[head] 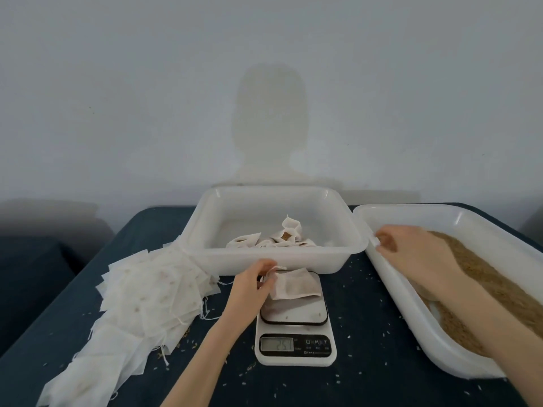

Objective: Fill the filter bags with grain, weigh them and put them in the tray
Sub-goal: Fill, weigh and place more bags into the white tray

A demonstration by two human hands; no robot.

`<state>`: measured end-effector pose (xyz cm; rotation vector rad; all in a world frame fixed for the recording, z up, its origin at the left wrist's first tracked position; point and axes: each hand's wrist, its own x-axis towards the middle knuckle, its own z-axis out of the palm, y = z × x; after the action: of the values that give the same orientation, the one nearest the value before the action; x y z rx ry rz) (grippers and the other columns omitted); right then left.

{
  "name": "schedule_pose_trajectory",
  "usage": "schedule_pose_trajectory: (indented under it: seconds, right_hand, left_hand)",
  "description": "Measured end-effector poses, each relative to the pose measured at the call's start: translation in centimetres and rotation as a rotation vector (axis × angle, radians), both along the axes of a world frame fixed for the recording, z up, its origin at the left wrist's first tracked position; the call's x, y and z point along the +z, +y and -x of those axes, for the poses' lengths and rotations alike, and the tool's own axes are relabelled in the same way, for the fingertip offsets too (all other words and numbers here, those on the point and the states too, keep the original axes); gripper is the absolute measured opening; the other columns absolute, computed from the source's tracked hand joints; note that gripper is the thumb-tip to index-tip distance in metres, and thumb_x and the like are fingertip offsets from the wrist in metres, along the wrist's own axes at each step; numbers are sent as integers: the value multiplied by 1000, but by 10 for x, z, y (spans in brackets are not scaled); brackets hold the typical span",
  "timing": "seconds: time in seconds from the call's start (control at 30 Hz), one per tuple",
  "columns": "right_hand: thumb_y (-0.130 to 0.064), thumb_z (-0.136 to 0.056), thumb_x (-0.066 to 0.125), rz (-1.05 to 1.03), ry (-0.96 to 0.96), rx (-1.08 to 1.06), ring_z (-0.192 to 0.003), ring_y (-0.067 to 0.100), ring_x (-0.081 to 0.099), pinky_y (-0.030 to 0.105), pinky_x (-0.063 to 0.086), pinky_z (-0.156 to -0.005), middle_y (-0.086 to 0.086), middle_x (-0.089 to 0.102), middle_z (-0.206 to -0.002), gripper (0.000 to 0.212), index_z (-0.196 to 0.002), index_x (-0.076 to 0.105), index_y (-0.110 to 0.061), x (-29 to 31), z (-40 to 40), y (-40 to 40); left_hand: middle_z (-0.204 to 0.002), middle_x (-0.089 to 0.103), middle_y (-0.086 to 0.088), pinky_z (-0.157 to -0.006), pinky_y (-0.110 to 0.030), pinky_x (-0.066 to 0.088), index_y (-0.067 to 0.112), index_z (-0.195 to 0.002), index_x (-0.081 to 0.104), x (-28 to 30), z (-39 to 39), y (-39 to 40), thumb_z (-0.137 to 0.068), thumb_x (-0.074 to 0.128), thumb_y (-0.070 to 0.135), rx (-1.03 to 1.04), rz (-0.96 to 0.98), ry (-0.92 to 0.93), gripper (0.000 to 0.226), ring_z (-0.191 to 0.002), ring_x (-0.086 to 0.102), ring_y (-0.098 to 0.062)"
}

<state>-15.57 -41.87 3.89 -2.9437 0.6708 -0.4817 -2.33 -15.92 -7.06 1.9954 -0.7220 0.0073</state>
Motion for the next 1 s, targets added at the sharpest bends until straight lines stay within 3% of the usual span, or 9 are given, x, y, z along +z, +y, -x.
schedule_pose_trajectory:
  seconds: [0.1,0.2,0.3,0.4,0.57,0.83,0.93,1.0]
  right_hand:
    - [-36,-89,56,-100,-56,136,-73,2,57,21,41,-60,-25,59,-76,12,-94,65,-42,-7,-13,56]
    - [-35,-89,60,-226,-156,188,-71,1,60,19,48,-64,-18,65,-75,9,-85,68,-35,-35,-22,81]
    - [-36,-90,61,-331,-173,189,-70,-5,58,10,39,-59,-23,61,-73,9,-83,67,-37,-67,-35,89]
    - [-32,-90,63,-444,-274,191,-72,-2,60,16,46,-64,-20,65,-74,9,-84,68,-36,-90,-49,90]
    - [-26,-87,68,-417,-471,198,-63,1,59,15,47,-61,-15,66,-73,7,-91,73,-29,-114,-53,89]
    - [-16,-83,72,-424,-631,82,-64,-3,59,3,39,-59,-30,53,-68,10,-90,75,-22,-134,-42,74]
    - [-16,-84,71,-444,-646,67,-64,1,59,6,41,-60,-24,57,-67,9,-90,75,-22,-136,-42,75]
    - [-15,-83,72,-409,-639,82,-61,4,59,15,46,-62,-16,62,-67,9,-89,76,-21,-138,-42,77]
  left_hand:
    - [-95,63,23,-75,-2,43,32,-105,60,-6,1,9,-95,57,17,101,80,-11,18,-90,57,14]
    - [-86,63,24,-72,-1,40,32,-98,61,-17,4,20,-95,55,15,226,122,-61,18,-85,57,12]
    - [-81,63,22,-68,-4,41,39,-90,57,-23,6,24,-94,55,13,298,162,-100,27,-78,57,5]
    - [-79,58,24,-65,-7,39,41,-89,56,-28,7,21,-93,56,14,317,114,-178,27,-76,54,5]
    - [-95,53,21,-74,-12,35,21,-103,66,-35,8,19,-94,57,16,291,-90,-337,13,-85,48,1]
    - [-92,53,17,-70,-17,34,19,-103,65,-33,9,17,-94,54,18,330,-103,-353,14,-83,46,-1]
    - [-90,50,19,-66,-12,31,19,-100,65,-33,9,17,-93,56,16,364,-102,-370,12,-81,46,-1]
    - [-89,49,20,-65,-8,29,19,-99,65,-33,9,17,-92,58,15,378,-101,-382,11,-80,46,-1]
